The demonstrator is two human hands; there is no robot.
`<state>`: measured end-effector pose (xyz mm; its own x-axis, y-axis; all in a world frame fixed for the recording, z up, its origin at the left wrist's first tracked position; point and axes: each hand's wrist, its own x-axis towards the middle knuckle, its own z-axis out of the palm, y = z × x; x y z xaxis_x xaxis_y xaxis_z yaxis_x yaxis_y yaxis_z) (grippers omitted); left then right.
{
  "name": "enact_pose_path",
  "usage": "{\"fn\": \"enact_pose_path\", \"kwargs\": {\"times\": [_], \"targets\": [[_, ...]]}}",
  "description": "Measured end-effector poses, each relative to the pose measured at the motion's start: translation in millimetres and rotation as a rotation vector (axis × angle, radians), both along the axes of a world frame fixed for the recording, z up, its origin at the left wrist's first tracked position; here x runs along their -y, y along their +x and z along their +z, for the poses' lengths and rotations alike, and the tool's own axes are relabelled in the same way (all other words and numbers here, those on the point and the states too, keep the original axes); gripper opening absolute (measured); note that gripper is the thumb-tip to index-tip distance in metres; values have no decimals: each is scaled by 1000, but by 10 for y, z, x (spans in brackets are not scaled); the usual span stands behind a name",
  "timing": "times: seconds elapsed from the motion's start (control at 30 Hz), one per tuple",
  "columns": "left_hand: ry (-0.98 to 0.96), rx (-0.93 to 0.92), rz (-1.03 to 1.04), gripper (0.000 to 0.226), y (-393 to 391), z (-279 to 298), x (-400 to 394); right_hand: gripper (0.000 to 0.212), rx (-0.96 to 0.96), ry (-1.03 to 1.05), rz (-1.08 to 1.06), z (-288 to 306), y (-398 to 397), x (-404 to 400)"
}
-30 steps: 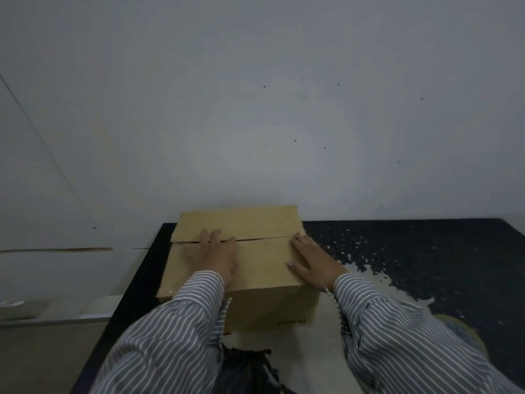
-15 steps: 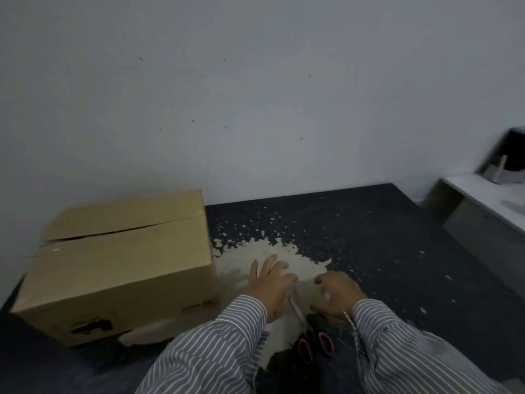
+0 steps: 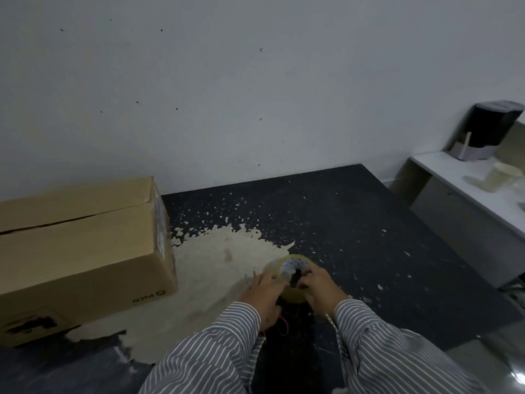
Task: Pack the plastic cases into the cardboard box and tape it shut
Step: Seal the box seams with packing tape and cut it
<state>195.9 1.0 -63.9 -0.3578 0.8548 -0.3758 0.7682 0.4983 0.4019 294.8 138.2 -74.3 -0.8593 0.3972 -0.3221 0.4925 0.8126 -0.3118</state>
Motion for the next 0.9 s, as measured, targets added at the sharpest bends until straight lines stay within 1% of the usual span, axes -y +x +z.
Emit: {"fn": "enact_pose_path", "kwargs": {"times": [0.07, 0.13, 0.2, 0.27, 0.33, 0.4, 0.47, 0.53, 0.63, 0.7, 0.77, 0.9], "targets": [[45, 22, 40, 64, -14, 8, -15, 27, -59, -3, -49, 34, -17, -8], [111, 50, 98, 61, -19, 50, -42, 24, -185, -114, -132, 117, -51, -22], [176, 97, 141, 55, -33, 109, -79, 25, -247, -233, -203, 233, -84, -52], [238, 131, 203, 46, -58, 173, -95, 23, -261, -295, -200, 325, -126, -89], [303, 91, 237, 34, -104, 221, -106, 18, -288, -345, -177, 397, -181, -89], [338, 55, 246, 22, -161, 294, -111, 14, -331, -445, -186, 474, -243, -62], [385, 148, 306, 12, -222, 401, -102, 21, -394, -528, -208, 543, -312, -45], [428, 251, 388, 8, -281, 501, -79, 15, -455, -584, -234, 612, -384, -24], [488, 249, 452, 10, -411, 627, -36, 9, -533, -678, -277, 711, -515, 10], [525, 262, 500, 11, -496, 707, 10, 11, -540, -722, -276, 780, -597, 44], [559, 286, 546, 7, -578, 771, 57, 18, -518, -760, -250, 857, -666, 87], [635, 314, 578, 6, -726, 896, 175, 22, -478, -788, -194, 1016, -807, 186]]}}
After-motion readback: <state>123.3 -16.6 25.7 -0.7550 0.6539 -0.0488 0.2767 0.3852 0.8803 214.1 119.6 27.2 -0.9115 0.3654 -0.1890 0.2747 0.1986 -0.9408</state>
